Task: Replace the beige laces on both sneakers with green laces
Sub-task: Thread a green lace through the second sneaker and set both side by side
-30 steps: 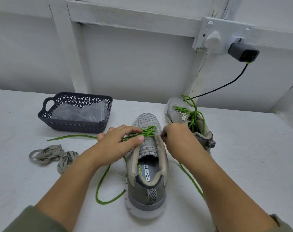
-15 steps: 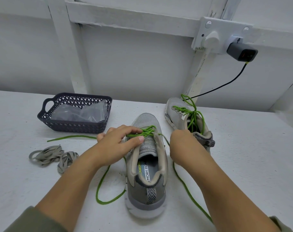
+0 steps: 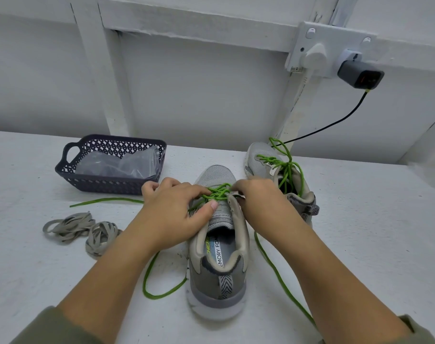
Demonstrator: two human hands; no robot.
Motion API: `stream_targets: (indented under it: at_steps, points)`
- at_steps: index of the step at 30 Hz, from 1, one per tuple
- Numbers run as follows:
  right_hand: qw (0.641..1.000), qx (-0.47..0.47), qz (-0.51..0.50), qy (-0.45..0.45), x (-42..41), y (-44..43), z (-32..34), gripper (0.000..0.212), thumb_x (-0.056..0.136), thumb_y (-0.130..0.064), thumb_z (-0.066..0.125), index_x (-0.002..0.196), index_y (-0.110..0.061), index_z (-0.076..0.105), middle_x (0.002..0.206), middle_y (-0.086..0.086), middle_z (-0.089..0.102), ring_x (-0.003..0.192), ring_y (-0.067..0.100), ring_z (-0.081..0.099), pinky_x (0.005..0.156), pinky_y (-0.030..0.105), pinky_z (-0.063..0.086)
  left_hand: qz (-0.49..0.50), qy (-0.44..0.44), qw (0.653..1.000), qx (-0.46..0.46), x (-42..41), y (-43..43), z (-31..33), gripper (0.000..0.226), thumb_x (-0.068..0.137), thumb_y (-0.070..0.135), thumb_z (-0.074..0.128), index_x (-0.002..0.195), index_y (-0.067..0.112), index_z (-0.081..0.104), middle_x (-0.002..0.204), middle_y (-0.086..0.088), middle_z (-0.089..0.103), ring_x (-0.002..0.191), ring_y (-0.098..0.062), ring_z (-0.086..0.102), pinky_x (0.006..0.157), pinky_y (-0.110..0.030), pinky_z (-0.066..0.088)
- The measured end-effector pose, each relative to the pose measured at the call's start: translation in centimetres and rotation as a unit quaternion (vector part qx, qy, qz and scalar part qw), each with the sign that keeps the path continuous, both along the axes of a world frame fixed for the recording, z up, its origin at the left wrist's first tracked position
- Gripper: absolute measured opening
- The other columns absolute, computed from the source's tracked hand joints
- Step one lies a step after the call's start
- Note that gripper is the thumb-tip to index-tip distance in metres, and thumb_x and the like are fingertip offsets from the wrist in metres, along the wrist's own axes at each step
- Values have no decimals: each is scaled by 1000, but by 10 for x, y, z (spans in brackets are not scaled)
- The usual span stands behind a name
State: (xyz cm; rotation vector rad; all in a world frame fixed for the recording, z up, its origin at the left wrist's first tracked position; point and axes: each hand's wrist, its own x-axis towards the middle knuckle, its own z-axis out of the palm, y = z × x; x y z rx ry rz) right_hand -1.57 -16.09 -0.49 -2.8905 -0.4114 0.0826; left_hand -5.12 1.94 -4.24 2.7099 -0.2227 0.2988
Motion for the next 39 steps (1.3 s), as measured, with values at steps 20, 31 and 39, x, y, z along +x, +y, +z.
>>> stream_targets:
  at_steps: [20, 31, 39]
  points:
    - [992, 102, 68, 22, -12, -24, 47, 25, 97, -37, 50, 73, -29, 48, 68, -9, 54, 63, 5, 48, 56, 26, 38, -39, -19, 977, -210, 15, -17, 23, 45, 75, 62, 42, 116, 49, 57, 117, 25, 56, 118, -1, 46, 106, -48, 33]
    - [987, 145, 16, -64, -16, -29, 59, 41, 96, -49, 43, 74, -17, 58, 57, -3, 53, 59, 15, 50, 55, 31, 38, 97, 25, 993, -64, 40, -27, 31, 28, 85, 46, 59, 113, 43, 57, 124, 17, 54, 125, -16, 38, 91, -37, 22]
    - [990, 124, 3, -66, -16, -28, 60, 41, 97, -50, 40, 79, -20, 61, 59, -4, 54, 64, 15, 54, 56, 29, 38, 133, -7, 991, -13, 46, -19, 48, 18, 93, 50, 54, 97, 42, 70, 117, 23, 57, 123, -16, 32, 83, -34, 15]
